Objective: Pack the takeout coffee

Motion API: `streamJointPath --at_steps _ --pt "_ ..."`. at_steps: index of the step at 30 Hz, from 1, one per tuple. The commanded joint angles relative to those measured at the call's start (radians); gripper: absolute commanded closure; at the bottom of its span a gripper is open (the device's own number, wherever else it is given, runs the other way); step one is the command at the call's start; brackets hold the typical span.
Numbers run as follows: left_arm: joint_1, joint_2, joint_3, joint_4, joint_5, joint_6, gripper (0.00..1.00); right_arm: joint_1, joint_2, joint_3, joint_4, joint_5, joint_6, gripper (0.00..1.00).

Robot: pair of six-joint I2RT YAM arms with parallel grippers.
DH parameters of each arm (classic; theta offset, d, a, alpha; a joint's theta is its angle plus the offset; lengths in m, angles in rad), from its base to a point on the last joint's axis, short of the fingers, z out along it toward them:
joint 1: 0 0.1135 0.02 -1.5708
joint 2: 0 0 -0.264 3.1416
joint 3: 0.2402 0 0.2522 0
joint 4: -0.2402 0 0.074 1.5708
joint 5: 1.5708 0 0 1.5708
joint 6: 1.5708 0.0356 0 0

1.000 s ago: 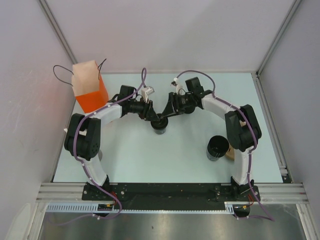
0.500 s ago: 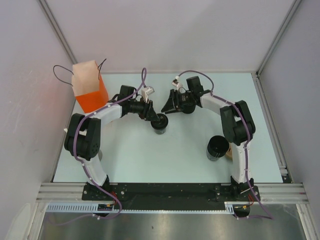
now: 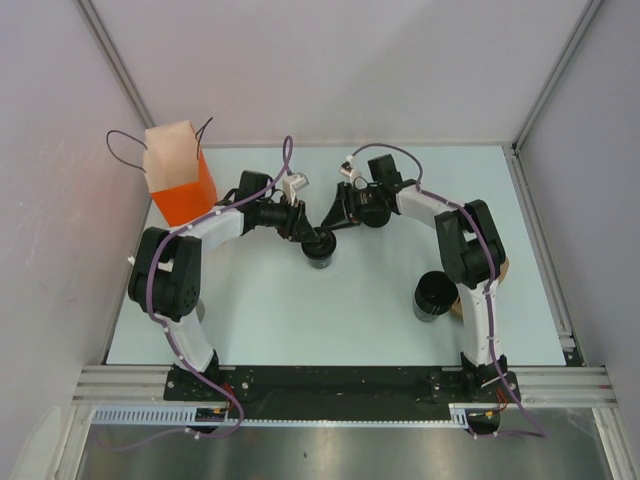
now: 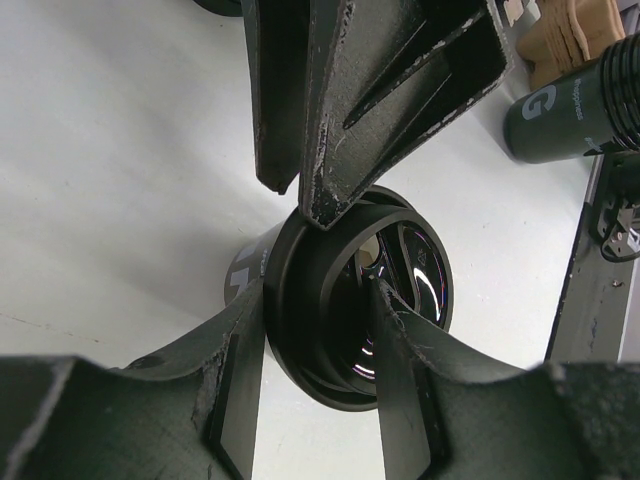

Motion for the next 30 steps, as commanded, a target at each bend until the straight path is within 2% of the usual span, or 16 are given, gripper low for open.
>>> streamJointPath --at_steps 1,11,17,30 --pt "-0.010 0.025 -0.042 -0.100 -0.170 0.087 0.60 0.029 0.009 0.037 -0.126 0.074 -0.115 0.57" --pt "-0.013 0.011 -0.049 -0.126 -0.228 0.119 0.62 0.071 0.004 0.011 -0.316 0.282 -0.308 0.57" --pt "-0.019 0.002 -0.054 -0.128 -0.251 0.125 0.62 0.098 0.012 -0.024 -0.344 0.399 -0.365 0.57" --pt "-0.027 -0.035 -0.059 -0.140 -0.271 0.139 0.61 0.107 0.024 -0.076 -0.400 0.477 -0.416 0.57"
